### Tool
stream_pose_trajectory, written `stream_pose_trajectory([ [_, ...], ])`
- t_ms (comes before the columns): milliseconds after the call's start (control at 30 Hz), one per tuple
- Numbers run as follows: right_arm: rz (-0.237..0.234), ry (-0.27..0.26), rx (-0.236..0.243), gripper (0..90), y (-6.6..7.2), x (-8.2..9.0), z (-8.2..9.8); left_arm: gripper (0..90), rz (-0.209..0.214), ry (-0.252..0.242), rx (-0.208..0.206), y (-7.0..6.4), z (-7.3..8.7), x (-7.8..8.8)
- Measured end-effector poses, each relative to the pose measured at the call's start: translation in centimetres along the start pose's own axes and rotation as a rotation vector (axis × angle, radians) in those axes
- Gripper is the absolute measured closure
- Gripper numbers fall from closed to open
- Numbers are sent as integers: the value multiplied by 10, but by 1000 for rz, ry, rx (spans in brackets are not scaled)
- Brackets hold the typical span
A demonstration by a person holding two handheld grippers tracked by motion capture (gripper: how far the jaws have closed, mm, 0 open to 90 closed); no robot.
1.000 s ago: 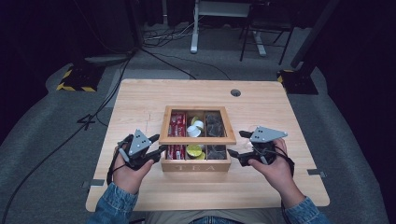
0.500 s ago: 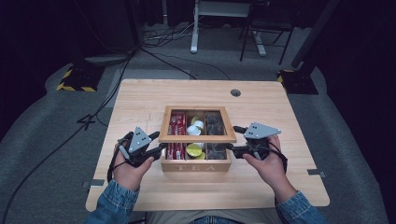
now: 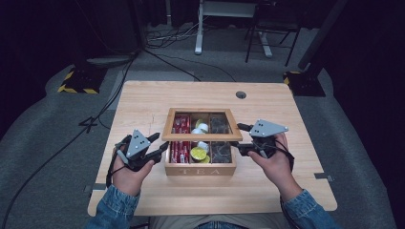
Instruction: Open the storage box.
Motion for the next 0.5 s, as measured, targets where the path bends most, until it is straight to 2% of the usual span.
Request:
stream_pose_trajectory([
  [100, -3, -13, -9, 375, -5, 0, -4, 520, -9, 3, -1, 3, 1, 0],
  [133, -13, -40, -40, 372, -11, -1, -9, 514, -10, 6, 1, 4, 3, 0],
  [233, -25, -66, -69, 372, -21, -2, -15, 510, -21, 21, 9, 8, 10, 2],
  [500, -31, -96, -73, 401, -36, -9, -29, 503, -59, 36, 38, 21, 25, 17],
])
Point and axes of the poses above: each handheld gripper's, and its own axes: x roughly backward along the jaws, z roughly out of its underside, y roughly to its left, the point moved 9 cm from there along -x, roughly forward along the jaws, and after that the axes turned 13 degrees about x, right-handed, at the moved point
